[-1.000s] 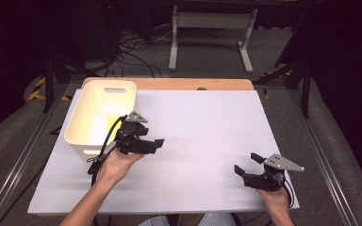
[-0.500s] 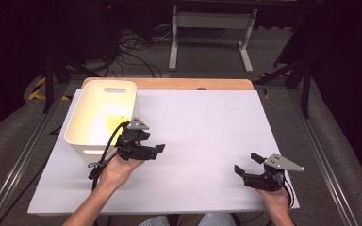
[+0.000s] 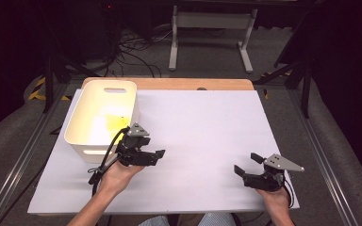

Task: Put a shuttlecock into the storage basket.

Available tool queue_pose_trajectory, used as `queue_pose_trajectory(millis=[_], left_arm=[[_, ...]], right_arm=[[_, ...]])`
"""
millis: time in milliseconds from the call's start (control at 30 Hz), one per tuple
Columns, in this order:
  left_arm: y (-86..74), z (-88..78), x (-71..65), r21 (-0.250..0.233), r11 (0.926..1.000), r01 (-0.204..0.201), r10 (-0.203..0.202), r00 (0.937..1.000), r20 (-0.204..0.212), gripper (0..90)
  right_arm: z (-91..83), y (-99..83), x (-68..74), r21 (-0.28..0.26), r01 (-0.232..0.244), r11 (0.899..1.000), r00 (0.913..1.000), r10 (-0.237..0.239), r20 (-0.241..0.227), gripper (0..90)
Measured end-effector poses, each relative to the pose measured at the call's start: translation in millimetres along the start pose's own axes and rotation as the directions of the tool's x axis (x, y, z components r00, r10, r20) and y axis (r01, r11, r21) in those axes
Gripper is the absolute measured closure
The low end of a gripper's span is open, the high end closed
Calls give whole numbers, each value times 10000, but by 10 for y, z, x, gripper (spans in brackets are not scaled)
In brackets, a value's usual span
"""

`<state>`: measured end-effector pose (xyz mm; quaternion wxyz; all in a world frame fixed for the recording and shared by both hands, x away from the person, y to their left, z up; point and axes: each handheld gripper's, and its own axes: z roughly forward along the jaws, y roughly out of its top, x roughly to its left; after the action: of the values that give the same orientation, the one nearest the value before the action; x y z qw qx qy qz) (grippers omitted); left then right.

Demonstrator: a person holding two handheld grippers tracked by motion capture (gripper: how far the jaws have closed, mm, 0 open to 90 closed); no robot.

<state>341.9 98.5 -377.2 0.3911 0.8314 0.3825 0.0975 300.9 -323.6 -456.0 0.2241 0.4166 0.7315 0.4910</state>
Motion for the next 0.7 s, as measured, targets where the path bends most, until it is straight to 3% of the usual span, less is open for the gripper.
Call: queue_pose_trajectory(millis=[700], left_arm=[[-200,-27,-58,-119,9998,-178,177,9998,-24,302]], right_arm=[[-17,2,8,-51,-7,10000,10000,7,22,133]])
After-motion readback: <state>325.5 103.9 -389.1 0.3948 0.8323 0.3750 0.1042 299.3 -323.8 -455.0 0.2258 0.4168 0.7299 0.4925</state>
